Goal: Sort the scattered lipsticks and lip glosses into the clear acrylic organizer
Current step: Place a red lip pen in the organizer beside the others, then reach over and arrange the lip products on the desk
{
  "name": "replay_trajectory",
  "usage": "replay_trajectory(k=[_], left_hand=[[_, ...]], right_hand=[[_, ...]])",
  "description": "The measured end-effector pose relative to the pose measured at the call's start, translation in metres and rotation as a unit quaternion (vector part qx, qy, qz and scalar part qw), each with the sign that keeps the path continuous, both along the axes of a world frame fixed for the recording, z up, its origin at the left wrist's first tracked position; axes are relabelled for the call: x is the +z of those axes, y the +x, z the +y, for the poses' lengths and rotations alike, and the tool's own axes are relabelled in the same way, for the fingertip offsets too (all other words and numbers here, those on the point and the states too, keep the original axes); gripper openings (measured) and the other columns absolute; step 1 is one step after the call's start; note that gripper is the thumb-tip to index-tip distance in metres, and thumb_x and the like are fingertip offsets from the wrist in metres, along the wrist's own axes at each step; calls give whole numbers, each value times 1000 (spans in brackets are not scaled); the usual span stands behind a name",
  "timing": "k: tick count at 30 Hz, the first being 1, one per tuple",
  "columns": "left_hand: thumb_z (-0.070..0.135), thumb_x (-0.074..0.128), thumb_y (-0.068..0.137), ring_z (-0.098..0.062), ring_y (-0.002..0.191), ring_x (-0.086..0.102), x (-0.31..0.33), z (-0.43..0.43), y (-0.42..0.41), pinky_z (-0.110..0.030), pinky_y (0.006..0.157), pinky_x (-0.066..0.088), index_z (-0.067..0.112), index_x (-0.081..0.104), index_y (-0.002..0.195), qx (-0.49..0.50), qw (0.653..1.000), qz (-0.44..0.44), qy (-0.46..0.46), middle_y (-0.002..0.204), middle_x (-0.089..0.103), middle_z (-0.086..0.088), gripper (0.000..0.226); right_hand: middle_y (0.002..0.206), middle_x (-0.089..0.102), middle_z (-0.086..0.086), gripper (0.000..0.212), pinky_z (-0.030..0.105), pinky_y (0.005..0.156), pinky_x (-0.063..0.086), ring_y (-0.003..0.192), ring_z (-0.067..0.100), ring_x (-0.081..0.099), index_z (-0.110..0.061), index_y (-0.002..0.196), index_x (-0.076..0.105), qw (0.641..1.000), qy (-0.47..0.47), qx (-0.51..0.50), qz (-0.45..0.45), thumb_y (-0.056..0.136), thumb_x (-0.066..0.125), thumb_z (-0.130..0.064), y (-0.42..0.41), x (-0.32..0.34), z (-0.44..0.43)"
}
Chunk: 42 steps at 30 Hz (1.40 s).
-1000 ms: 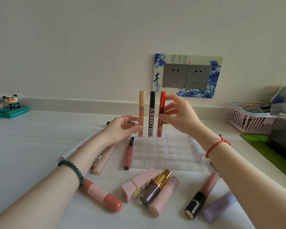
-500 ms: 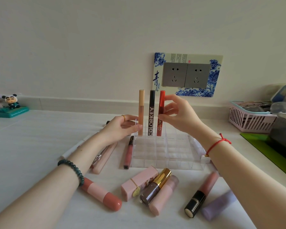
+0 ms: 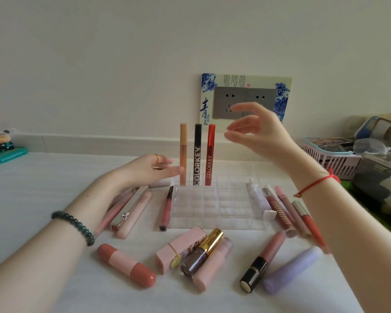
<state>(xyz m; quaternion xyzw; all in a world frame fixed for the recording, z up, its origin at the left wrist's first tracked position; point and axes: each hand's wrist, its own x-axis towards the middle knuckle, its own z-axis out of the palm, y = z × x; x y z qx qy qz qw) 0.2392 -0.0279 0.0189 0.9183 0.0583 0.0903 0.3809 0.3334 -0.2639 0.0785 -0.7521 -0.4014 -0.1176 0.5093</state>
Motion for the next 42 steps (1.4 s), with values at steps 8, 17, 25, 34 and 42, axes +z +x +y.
replay_trajectory(k=[8, 17, 25, 34, 42], left_hand=[[76, 47, 52, 0, 62, 64, 70, -23, -36, -24, 65, 48, 24, 70, 67, 37, 976, -4, 213, 59, 69, 16, 58], [58, 61, 72, 2, 81, 59, 46, -166, -30, -16, 72, 46, 33, 62, 98, -153, 957, -121, 212, 88, 66, 15, 35], [58, 59, 75, -19, 124, 42, -6, -216, 17, -33, 102, 30, 23, 39, 133, -177, 898, -119, 384, 134, 48, 1, 71], [53, 56, 78, -20, 125, 39, -23, -221, 35, -35, 105, 25, 19, 43, 129, -170, 901, -84, 391, 131, 47, -1, 63], [50, 49, 82, -19, 123, 40, -34, -224, 39, -37, 109, 15, 17, 50, 118, -153, 904, -86, 391, 125, 53, -1, 49]], right_hand=[[87, 70, -7, 43, 13, 73, 50, 79, 3, 67, -29, 112, 55, 998, -37, -46, -11, 74, 73, -19, 1, 2, -60], [87, 66, -5, 34, 25, 77, 51, 80, 11, 64, -20, 109, 58, 978, -174, -114, -7, 78, 69, -14, 22, -46, -113], [100, 66, 3, 30, 22, 78, 49, 89, 16, 63, -16, 111, 58, 976, -179, -121, 12, 82, 65, -16, 41, -75, -127], [114, 62, 6, 26, 24, 90, 39, 108, 19, 56, -14, 116, 56, 971, -217, -85, 48, 91, 51, -13, 43, -93, -111], [105, 58, 4, 29, 1, 67, 35, 94, 11, 51, -6, 119, 52, 972, -209, -57, 88, 92, 43, -4, 44, -99, -104]])
